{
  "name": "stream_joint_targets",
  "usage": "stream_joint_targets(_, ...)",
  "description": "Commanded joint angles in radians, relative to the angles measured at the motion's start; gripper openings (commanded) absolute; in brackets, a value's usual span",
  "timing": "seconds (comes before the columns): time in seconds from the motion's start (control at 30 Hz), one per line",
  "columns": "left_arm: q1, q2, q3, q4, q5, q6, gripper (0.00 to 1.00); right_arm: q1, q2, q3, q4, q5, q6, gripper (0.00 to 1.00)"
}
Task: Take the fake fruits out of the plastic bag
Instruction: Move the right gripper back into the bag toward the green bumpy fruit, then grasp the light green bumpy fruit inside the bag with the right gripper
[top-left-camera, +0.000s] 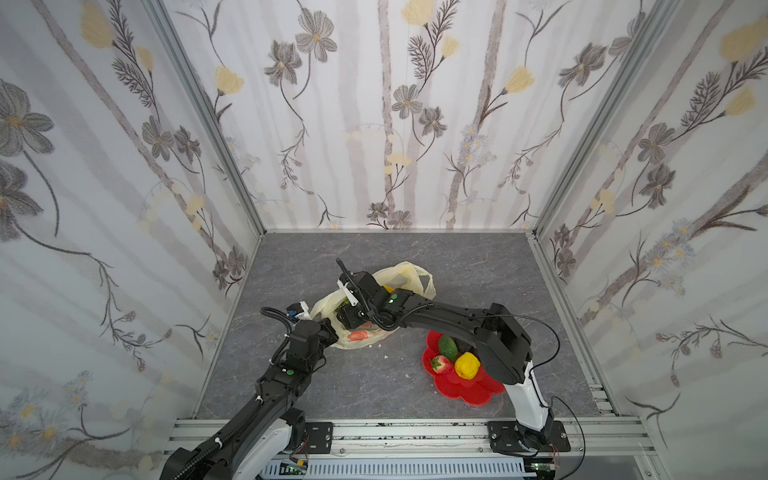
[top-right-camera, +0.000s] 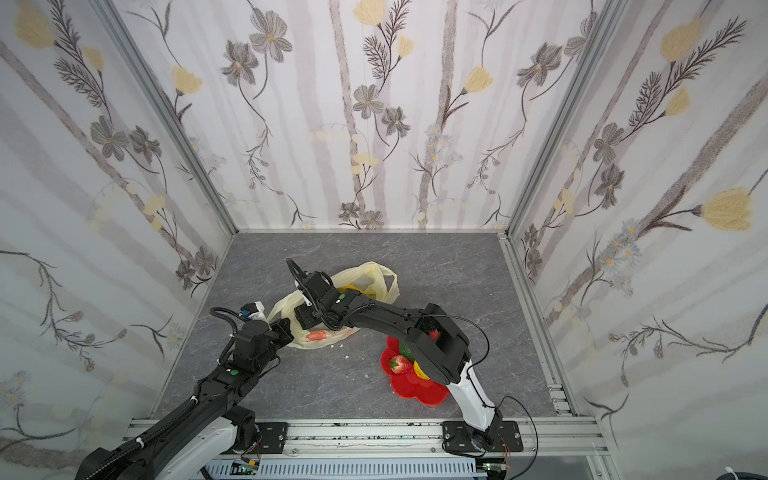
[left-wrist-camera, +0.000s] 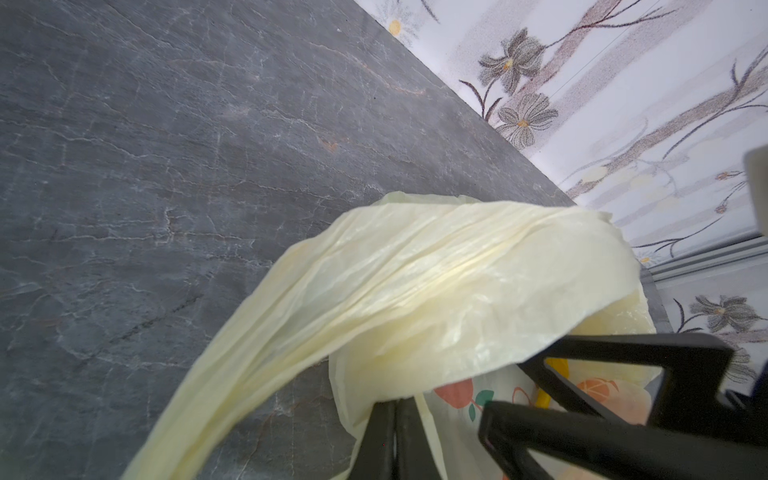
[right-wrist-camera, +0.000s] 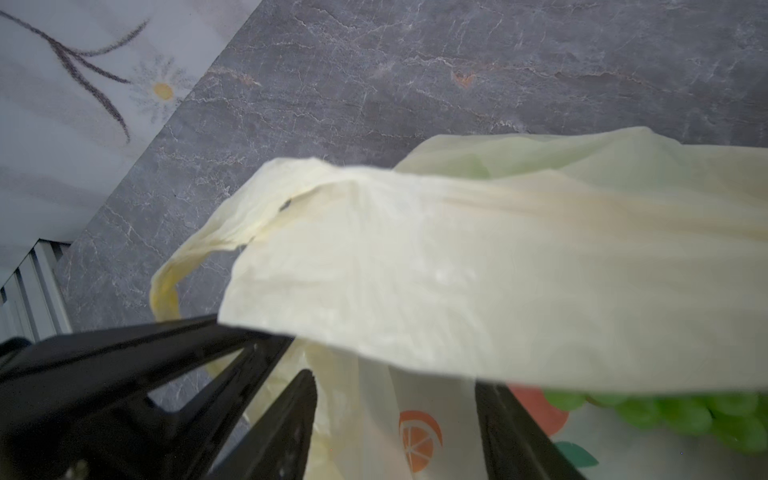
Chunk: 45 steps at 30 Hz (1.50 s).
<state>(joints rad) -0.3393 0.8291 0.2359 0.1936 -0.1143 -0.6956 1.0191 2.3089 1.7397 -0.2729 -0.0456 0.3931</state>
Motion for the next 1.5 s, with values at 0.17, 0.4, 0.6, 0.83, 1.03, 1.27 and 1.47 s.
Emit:
stream_joint_targets(0.17,-0.001,-0.038,0.032,-0.043,0.023,-0.012,0.00,-0.017,0.116,0.137,-0.008,0.042,0.079,0.55)
stream_joint_targets(0.4,-0.003,-0.039,0.034,-0.045,0.046,-0.016,0.00,-0.036,0.176,0.221,0.000,0.080,0.100,0.56)
stream_joint_targets(0.6,-0.007,-0.043,0.032,-0.045,0.064,-0.010,0.00,-0.040,0.247,0.321,-0.016,0.099,0.101,0.59)
stream_joint_targets(0.83,-0.016,-0.041,0.015,-0.045,0.058,-0.014,0.00,-0.053,0.275,0.352,-0.018,0.149,0.107,0.64)
stream_joint_targets(1.03,-0.019,-0.039,0.009,-0.045,0.055,-0.015,0.00,-0.058,0.336,0.428,-0.057,0.114,0.100,0.66)
stream_joint_targets(1.27,-0.020,-0.036,0.007,-0.044,0.043,-0.010,0.00,-0.045,0.366,0.443,-0.085,0.066,0.100,0.65)
stream_joint_targets(1.47,-0.024,-0.031,0.005,-0.045,0.021,0.001,0.00,-0.020,0.355,0.443,-0.144,0.055,0.108,0.66)
